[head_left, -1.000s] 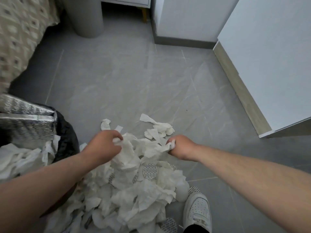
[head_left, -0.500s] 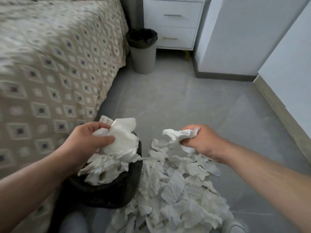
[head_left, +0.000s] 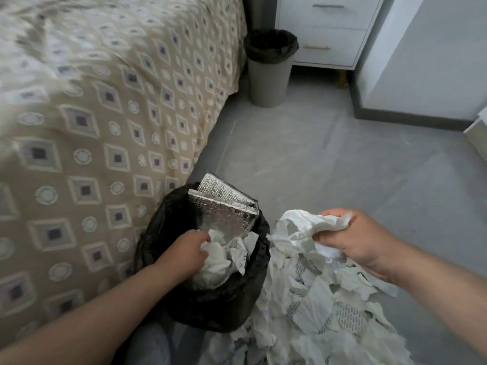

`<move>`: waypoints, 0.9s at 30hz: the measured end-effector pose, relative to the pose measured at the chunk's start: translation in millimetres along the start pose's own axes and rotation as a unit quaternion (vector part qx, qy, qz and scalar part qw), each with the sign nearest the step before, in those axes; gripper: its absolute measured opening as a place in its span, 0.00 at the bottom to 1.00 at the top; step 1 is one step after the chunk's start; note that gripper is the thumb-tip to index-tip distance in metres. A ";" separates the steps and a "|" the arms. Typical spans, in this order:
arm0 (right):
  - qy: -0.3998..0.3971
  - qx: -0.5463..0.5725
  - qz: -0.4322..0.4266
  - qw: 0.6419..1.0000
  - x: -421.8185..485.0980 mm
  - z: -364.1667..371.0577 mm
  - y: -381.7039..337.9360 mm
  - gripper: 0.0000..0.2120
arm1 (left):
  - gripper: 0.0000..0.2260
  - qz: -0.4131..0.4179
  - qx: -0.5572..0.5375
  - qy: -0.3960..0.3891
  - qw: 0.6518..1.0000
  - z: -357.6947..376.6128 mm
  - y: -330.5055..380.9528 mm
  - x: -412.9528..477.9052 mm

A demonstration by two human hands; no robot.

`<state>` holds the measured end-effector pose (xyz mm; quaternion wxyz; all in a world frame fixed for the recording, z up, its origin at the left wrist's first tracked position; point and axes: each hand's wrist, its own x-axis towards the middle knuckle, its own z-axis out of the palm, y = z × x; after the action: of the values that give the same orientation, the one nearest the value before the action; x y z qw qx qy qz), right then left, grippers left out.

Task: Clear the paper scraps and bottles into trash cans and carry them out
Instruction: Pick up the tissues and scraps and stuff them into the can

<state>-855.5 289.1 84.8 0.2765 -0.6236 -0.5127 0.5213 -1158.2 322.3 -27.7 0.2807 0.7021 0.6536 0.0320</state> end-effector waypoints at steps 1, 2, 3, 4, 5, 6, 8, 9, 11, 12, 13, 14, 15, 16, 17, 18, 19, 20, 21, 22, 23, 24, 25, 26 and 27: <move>0.000 0.001 0.005 1.000 0.1 1.1 0.1 0.04 | 0.14 -0.001 0.010 -0.021 1.000 4.8 -1.4 5.6; 0.000 0.000 0.010 1.000 0.4 2.7 0.2 0.04 | 0.14 -0.005 0.017 -0.040 0.999 8.7 -3.7 10.1; -0.001 -0.001 0.012 1.000 0.6 4.4 -0.4 0.05 | 0.14 -0.011 0.019 -0.056 0.998 10.9 -6.4 13.0; -0.002 -0.003 0.015 1.000 0.6 6.3 -1.0 0.05 | 0.15 -0.016 0.020 -0.068 0.997 12.0 -8.7 14.8; -0.005 -0.005 0.016 1.000 0.5 8.2 -1.9 0.05 | 0.16 -0.020 0.021 -0.076 0.997 11.0 -10.3 14.1; -0.009 -0.007 0.017 1.000 0.1 10.0 -3.7 0.05 | 0.19 -0.019 0.025 -0.078 0.996 9.0 -12.3 12.6; -0.014 -0.010 0.017 1.000 -1.1 12.3 -8.1 0.05 | 0.31 0.005 0.056 -0.042 0.998 -1.6 -13.2 1.6; -0.016 -0.015 0.015 1.000 -1.8 13.5 -10.1 0.05 | 0.37 0.021 0.058 0.000 0.998 -8.4 -13.0 -7.6; -0.026 -0.031 0.012 0.999 -3.1 17.9 -14.3 0.05 | 0.41 0.042 0.030 0.075 0.996 -18.8 -15.5 -30.6; -0.032 -0.039 0.008 0.999 -3.2 22.6 -16.7 0.05 | 0.42 0.052 0.015 0.096 0.994 -21.0 -18.9 -42.3; -0.042 -0.047 0.000 0.998 -2.8 29.1 -19.7 0.05 | 0.42 0.056 0.009 0.107 0.993 -20.5 -24.1 -52.0; -0.051 -0.056 -0.008 0.997 -0.9 37.7 -22.4 0.05 | 0.42 0.055 0.009 0.114 0.992 -17.9 -30.3 -58.6; -0.058 -0.066 -0.015 0.996 3.6 48.2 -24.4 0.06 | 0.42 0.049 0.015 0.119 0.992 -14.3 -37.0 -62.6; -0.065 -0.075 -0.018 0.995 8.4 60.2 -26.7 0.07 | 0.43 0.040 0.029 0.119 0.992 -10.4 -42.9 -64.8; -0.076 -0.084 -0.021 0.993 15.1 73.8 -28.4 0.07 | 0.44 0.034 0.045 0.118 0.991 -7.1 -47.1 -66.3; -0.084 -0.089 -0.027 0.992 23.0 88.0 -28.9 0.06 | 0.44 0.034 0.055 0.120 0.991 -4.0 -50.8 -66.9; -0.086 -0.100 -0.035 0.991 32.7 102.2 -29.0 0.04 | 0.44 0.038 0.057 0.125 0.990 -1.7 -53.2 -67.2; -0.085 -0.118 -0.048 0.988 42.6 115.7 -28.4 0.01 | 0.44 0.043 0.053 0.131 0.989 0.3 -55.5 -67.1; -0.084 -0.144 -0.062 0.984 52.1 128.4 -28.1 0.03 | 0.42 0.047 0.048 0.132 0.989 1.6 -57.5 -67.0; -0.090 -0.180 -0.072 0.977 60.4 140.0 -27.9 0.05 | 0.41 0.053 0.044 0.133 0.989 2.3 -59.4 -67.0; -0.104 -0.221 -0.080 0.966 65.9 150.7 -28.8 0.06 | 0.40 0.060 0.043 0.135 0.988 2.3 -61.4 -67.0; -0.126 -0.258 -0.091 0.953 70.5 160.1 -27.6 0.08 | 0.39 0.066 0.044 0.136 0.988 2.0 -62.9 -67.1; -0.149 -0.289 -0.096 0.941 73.7 168.2 -25.3 0.15 | 0.38 0.069 0.043 0.136 0.987 0.7 -63.3 -67.8; -0.165 -0.314 -0.088 0.931 75.3 174.4 -22.6 0.24 | 0.37 0.069 0.041 0.139 0.987 -0.2 -63.7 -68.4; -0.175 -0.335 -0.067 0.923 76.5 178.9 -19.6 0.34 | 0.37 0.067 0.035 0.143 0.987 -1.2 -64.2 -69.1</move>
<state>-1034.6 332.4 19.7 -0.0084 -0.5434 -0.7379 0.4002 -1226.4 257.3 -32.4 0.1567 0.7421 0.6390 0.1282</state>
